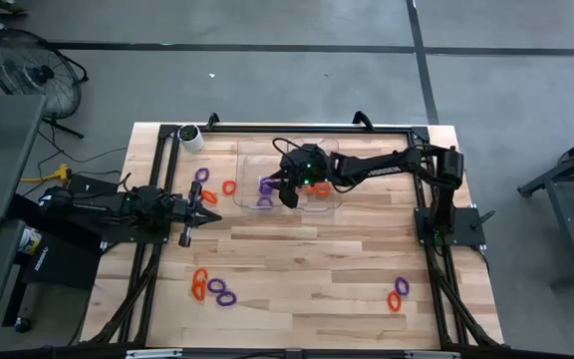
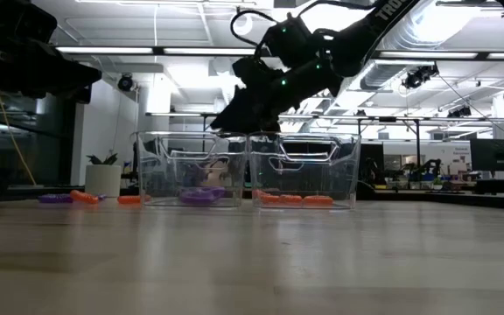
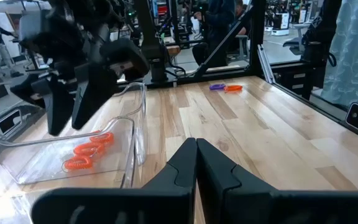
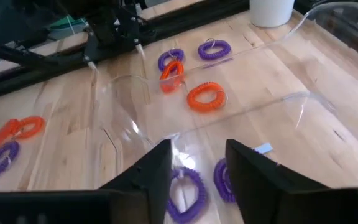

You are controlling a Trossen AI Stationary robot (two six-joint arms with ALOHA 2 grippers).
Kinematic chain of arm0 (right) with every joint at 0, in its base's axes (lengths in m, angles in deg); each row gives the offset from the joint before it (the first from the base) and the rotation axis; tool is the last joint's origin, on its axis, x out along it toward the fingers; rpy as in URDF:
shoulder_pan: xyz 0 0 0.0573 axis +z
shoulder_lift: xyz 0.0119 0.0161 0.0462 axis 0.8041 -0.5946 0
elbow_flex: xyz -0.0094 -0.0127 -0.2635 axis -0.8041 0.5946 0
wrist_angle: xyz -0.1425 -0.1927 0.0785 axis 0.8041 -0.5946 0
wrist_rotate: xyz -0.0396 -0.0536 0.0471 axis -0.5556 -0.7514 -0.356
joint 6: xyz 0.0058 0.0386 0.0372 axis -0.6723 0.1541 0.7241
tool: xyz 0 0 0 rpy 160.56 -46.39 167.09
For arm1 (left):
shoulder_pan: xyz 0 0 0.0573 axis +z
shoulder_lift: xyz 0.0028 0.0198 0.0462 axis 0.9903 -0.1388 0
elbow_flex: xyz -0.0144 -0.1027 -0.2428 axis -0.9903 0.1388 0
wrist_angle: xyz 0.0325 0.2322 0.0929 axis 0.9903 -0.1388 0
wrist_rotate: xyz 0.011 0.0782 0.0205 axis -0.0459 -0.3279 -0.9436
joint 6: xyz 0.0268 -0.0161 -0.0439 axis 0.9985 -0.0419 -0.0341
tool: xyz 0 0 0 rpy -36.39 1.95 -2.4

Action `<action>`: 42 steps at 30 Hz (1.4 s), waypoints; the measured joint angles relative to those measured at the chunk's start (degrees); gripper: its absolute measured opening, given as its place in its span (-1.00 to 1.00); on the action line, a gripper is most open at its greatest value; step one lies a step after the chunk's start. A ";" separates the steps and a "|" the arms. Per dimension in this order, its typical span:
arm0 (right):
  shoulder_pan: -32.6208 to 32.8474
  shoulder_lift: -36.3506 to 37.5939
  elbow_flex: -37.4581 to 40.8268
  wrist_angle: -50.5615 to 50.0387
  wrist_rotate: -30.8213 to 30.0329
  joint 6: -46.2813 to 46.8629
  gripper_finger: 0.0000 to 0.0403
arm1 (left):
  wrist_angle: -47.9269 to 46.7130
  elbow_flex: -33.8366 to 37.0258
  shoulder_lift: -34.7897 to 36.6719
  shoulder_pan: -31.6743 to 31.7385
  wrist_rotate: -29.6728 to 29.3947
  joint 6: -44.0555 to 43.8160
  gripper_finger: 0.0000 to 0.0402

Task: Sort spring keychains
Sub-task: Put the orange spring keychain into the right transparent bin

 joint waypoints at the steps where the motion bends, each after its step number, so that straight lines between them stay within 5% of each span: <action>1: -0.01 0.69 0.00 -0.09 -0.02 0.40 -0.21 | -0.01 0.00 0.00 0.01 0.00 0.00 -1.00; 9: -0.07 11.04 0.00 -7.65 -4.59 0.67 -0.01 | -0.01 0.00 0.02 0.02 0.00 0.00 -1.00; 20: 2.81 29.78 -0.02 -39.78 -3.28 9.96 -0.14 | -0.02 0.00 0.00 0.00 0.02 0.00 -1.00; 30: 13.56 37.44 -0.02 -60.47 -0.74 25.77 -0.32 | -0.02 0.00 0.00 0.02 0.00 0.00 -1.00; 42: 32.05 37.52 3.07 -63.93 2.07 51.13 -0.39 | -0.02 0.00 0.00 0.01 0.00 0.00 -1.00</action>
